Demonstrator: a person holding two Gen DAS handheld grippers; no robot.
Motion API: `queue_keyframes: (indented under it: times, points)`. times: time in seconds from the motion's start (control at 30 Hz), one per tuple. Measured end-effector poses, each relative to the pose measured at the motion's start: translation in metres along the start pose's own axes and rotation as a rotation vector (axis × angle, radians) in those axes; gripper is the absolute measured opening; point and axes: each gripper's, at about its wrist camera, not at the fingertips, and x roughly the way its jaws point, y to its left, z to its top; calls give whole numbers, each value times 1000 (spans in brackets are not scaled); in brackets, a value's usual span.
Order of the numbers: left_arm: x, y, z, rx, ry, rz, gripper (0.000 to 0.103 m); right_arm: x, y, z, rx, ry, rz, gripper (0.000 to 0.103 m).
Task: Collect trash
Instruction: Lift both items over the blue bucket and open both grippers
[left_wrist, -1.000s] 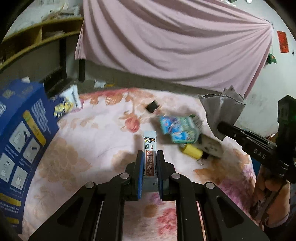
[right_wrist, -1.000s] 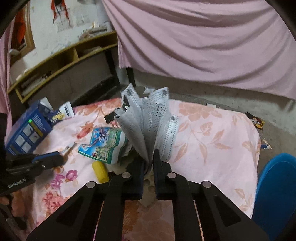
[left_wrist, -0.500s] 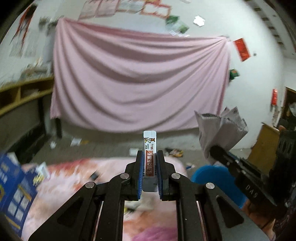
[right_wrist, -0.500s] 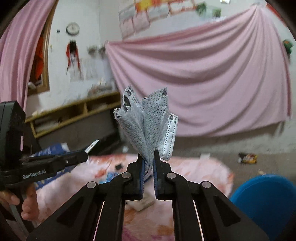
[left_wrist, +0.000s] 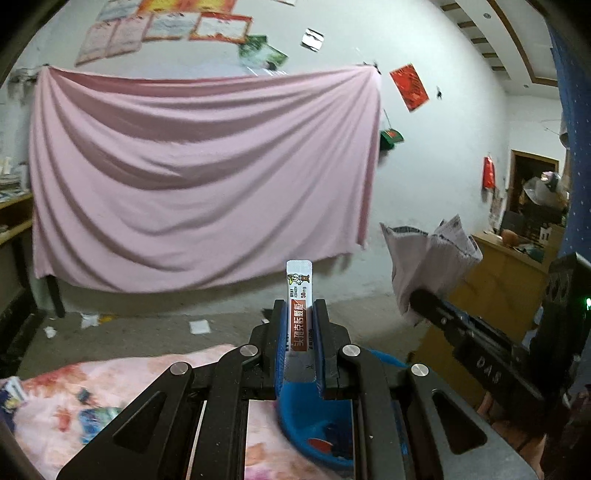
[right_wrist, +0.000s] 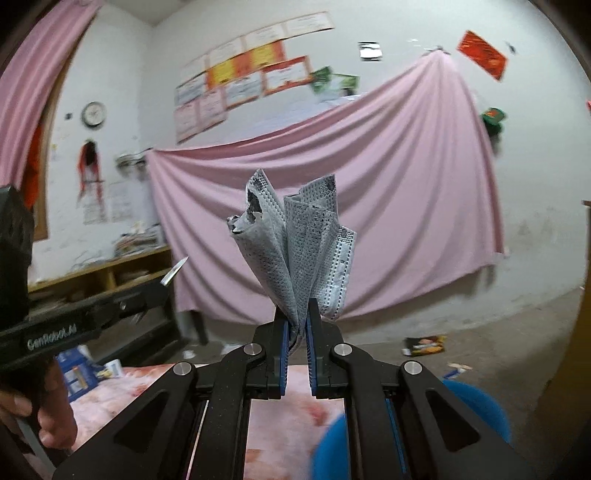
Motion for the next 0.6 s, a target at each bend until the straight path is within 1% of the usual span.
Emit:
queue_keyframes:
  times: [0.17, 0.37, 0.47, 0.6]
  points:
    - [32, -18, -4, -4, 89, -42, 11, -8, -41, 3, 66, 44, -81, 7]
    - [61, -33, -9, -25, 192, -75, 11, 2, -79, -13, 145, 181, -141, 8]
    - [73, -33, -17, -43, 257, -95, 11, 7, -87, -19, 174, 226, -146, 8]
    - [90, -30, -25, -103, 342, -115, 11, 15, -90, -27, 185, 278, -156, 8]
